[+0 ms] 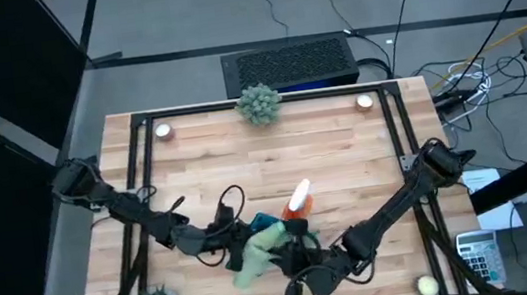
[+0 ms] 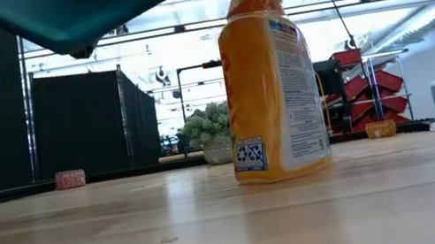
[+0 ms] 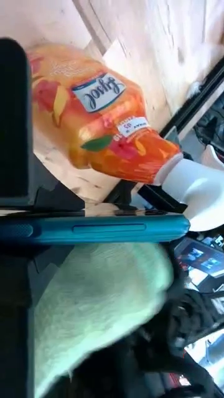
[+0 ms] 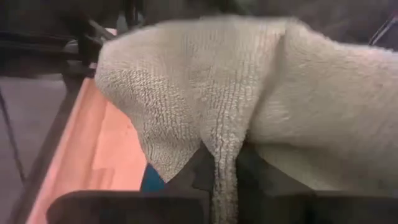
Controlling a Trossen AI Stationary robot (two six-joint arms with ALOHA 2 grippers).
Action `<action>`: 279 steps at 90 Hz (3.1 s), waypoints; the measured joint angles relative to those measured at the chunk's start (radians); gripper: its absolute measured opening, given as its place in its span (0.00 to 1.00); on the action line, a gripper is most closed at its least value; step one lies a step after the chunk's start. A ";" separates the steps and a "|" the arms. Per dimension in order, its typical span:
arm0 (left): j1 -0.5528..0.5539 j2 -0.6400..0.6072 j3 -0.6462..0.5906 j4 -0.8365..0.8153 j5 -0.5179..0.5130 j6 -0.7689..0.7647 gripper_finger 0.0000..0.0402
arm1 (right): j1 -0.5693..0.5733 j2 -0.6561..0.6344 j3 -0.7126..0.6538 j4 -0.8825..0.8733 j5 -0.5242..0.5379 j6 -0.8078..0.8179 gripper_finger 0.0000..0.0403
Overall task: Apply microfiber cloth
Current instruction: Wipe the back of the tablet using the green microfiber cloth
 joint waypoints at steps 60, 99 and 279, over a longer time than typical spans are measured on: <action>0.010 0.000 -0.005 0.085 -0.073 0.033 0.03 | -0.110 0.127 0.002 0.315 -0.020 -0.057 0.03; 0.033 0.003 -0.008 0.076 -0.087 0.055 0.03 | -0.109 0.246 0.004 0.264 -0.233 0.099 0.03; -0.093 -0.081 -0.006 -0.003 -0.027 0.152 0.03 | 0.020 -0.054 0.002 -0.334 0.079 0.269 0.03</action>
